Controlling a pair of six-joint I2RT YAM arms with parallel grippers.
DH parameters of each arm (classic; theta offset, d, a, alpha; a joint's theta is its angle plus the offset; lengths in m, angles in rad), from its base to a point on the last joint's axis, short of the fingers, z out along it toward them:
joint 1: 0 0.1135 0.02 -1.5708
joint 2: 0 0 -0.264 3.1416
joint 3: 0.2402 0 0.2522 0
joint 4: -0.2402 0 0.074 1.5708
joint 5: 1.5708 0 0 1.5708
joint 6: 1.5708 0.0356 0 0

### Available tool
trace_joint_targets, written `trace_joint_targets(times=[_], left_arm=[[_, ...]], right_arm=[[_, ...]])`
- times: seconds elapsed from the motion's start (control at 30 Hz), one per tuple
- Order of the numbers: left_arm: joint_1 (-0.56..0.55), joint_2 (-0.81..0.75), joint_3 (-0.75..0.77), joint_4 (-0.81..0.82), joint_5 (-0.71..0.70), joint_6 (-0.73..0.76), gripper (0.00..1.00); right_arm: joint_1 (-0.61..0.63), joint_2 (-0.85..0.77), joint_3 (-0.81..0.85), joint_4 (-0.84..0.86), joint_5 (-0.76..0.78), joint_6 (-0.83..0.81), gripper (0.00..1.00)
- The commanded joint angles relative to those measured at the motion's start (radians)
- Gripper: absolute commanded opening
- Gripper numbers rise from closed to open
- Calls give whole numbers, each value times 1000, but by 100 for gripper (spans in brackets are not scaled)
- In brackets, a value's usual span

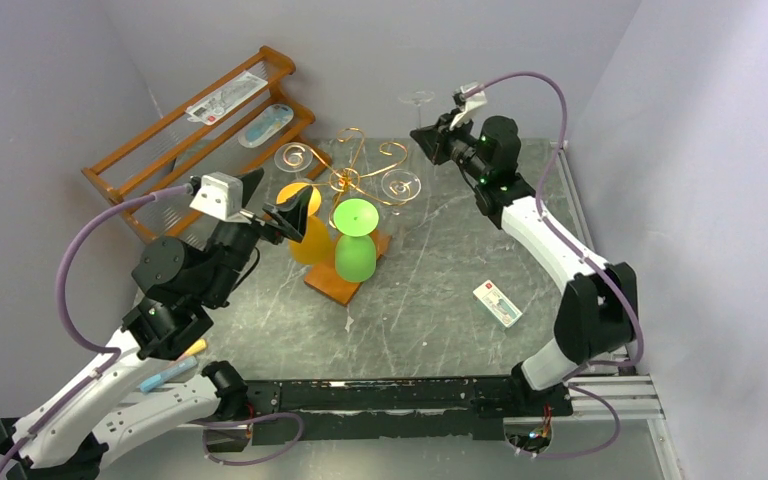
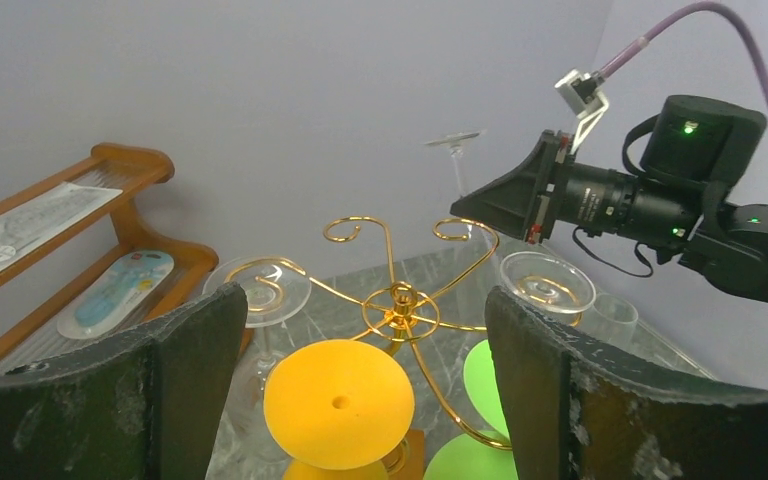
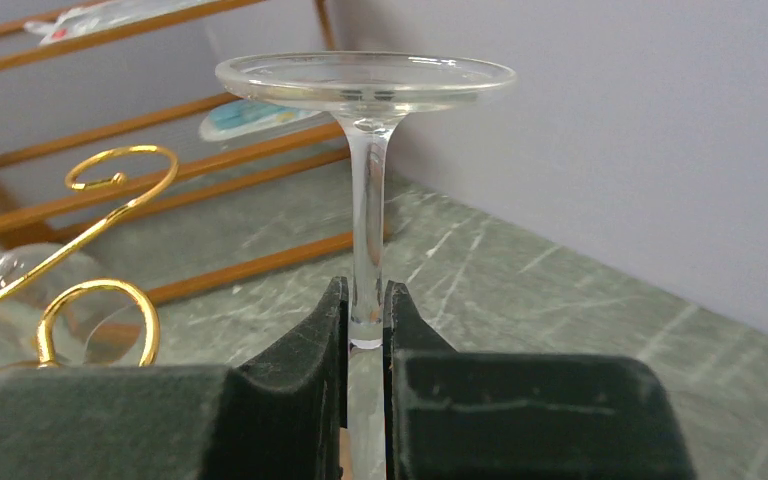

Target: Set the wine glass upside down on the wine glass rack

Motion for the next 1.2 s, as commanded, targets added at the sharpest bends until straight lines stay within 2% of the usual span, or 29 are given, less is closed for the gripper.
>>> trace_joint_targets(times=[0.0, 0.27, 0.5, 1.03, 1.17], left_arm=[[-3, 2, -27, 44, -36, 8, 92], [-2, 25, -21, 25, -48, 24, 93], [-3, 34, -21, 20, -56, 30, 93], [-3, 42, -18, 13, -52, 18, 93], [-4, 44, -20, 14, -52, 17, 93]], right_arm=[[-11, 84, 48, 106, -233, -14, 0], [-12, 204, 103, 139, -395, -2, 0], [-12, 214, 72, 213, -500, 28, 0], [-11, 153, -70, 396, -578, 48, 0], [-12, 155, -68, 394, -602, 49, 0]])
